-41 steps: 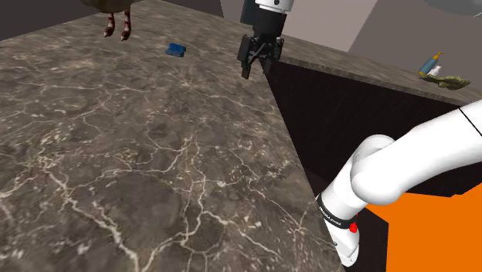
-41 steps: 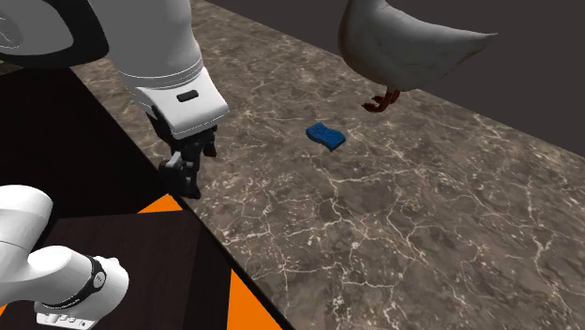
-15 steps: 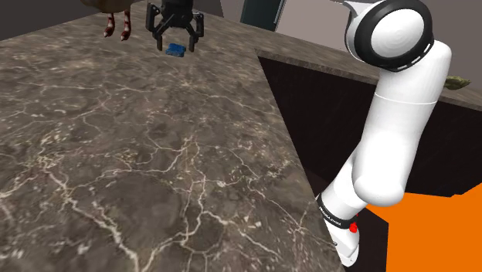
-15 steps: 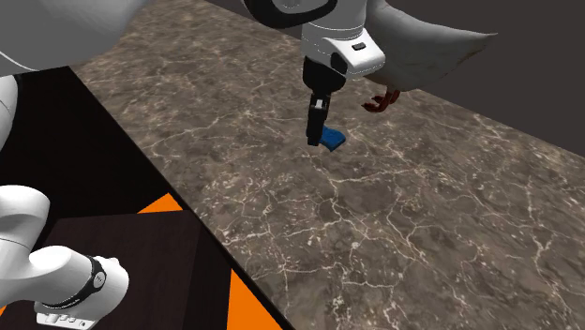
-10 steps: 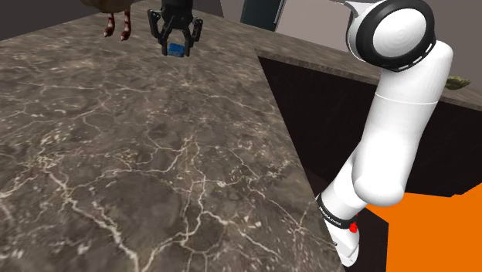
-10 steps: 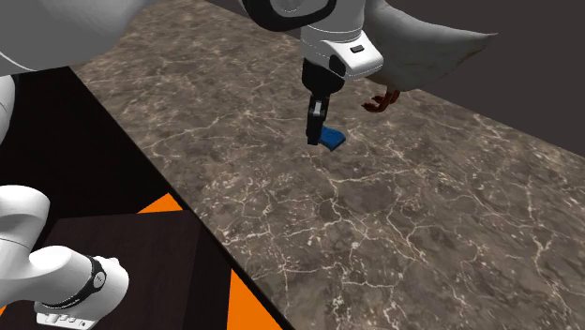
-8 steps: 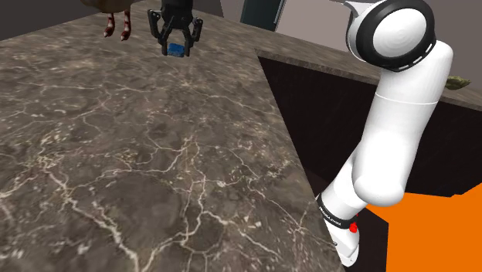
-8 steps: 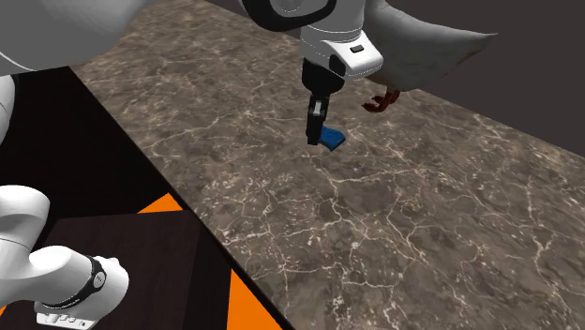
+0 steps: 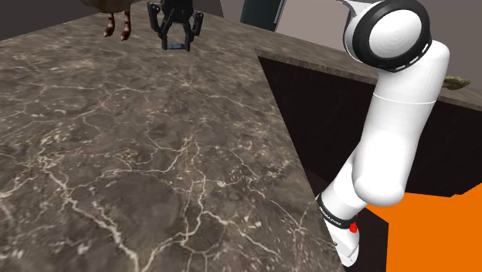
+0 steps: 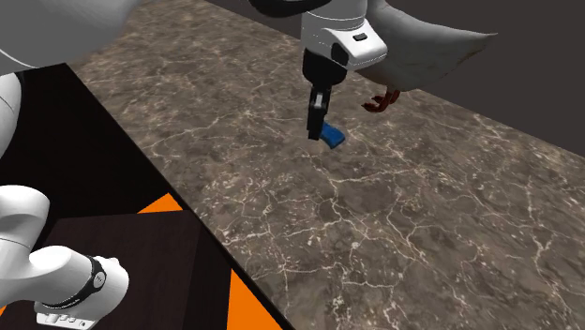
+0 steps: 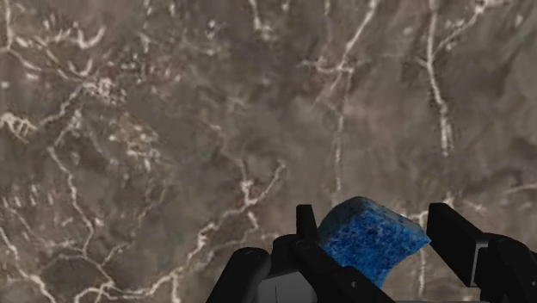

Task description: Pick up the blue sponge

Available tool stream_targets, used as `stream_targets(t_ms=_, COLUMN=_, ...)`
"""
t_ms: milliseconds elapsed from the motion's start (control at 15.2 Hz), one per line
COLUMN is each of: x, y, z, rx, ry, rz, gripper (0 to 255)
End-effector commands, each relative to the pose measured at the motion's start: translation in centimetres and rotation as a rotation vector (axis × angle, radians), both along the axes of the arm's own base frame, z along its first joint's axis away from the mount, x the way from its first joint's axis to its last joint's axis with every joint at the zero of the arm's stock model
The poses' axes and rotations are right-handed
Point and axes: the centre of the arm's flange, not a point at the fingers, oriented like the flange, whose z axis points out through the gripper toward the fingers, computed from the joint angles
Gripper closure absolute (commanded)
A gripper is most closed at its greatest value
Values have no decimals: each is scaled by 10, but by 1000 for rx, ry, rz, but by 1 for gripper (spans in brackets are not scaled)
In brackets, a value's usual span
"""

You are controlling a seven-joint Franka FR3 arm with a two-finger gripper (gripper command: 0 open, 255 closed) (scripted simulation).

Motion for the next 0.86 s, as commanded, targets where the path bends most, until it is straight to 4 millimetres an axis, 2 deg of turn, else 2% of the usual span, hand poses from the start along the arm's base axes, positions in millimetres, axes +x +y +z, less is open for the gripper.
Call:
stream_targets(t_ms=0, x=1, y=0, z=11, rx=0, ry=0, rz=0, gripper=255)
stream_targets(t_ms=660, x=1, y=0, z=63, rx=0, ry=0, rz=0, gripper=255)
stream_targets(t_ms=792, x=1, y=0, z=64, rx=0, ry=0, rz=0, gripper=255)
